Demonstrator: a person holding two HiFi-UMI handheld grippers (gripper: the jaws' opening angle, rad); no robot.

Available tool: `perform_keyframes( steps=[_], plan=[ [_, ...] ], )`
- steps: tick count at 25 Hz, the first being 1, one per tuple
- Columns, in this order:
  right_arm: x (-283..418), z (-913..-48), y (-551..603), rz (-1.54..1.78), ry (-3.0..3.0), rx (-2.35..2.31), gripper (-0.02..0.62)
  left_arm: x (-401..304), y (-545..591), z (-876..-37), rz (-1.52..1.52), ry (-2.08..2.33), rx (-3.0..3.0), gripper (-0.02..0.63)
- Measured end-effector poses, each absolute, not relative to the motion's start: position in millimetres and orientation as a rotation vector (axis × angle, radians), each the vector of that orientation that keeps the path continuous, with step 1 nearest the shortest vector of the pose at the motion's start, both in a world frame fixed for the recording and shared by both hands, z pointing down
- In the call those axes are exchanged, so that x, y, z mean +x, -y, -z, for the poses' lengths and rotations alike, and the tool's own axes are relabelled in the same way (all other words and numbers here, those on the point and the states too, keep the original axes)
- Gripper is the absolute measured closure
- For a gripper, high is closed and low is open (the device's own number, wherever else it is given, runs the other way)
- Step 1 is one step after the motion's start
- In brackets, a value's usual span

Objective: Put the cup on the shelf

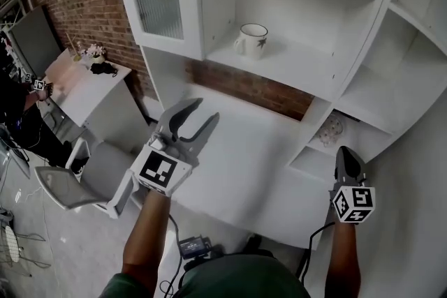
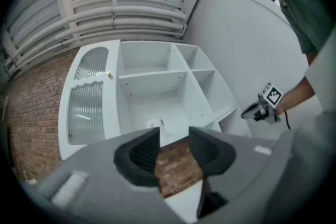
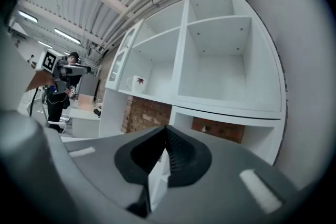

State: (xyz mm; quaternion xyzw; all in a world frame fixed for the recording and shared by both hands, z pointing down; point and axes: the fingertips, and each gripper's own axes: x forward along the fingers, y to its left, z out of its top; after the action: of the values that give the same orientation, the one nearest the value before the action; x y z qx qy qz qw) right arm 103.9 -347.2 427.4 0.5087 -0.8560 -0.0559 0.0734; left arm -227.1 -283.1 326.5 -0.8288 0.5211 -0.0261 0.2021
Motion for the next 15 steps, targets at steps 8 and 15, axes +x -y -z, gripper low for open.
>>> perform_keyframes(
  steps=[8,15],
  plan=[
    [49.8,-415.4,256.8,0.166,2.716,1.265,0.591,-221.0,209.6,-349.0,0.063,-1.446,-2.33,0.588],
    [11.7,-423.5,185.7,0.127,2.76,1.068,0.592,-196.8,157.8,-410.4,0.149,-1.373,-2.458,0.604]
  ],
)
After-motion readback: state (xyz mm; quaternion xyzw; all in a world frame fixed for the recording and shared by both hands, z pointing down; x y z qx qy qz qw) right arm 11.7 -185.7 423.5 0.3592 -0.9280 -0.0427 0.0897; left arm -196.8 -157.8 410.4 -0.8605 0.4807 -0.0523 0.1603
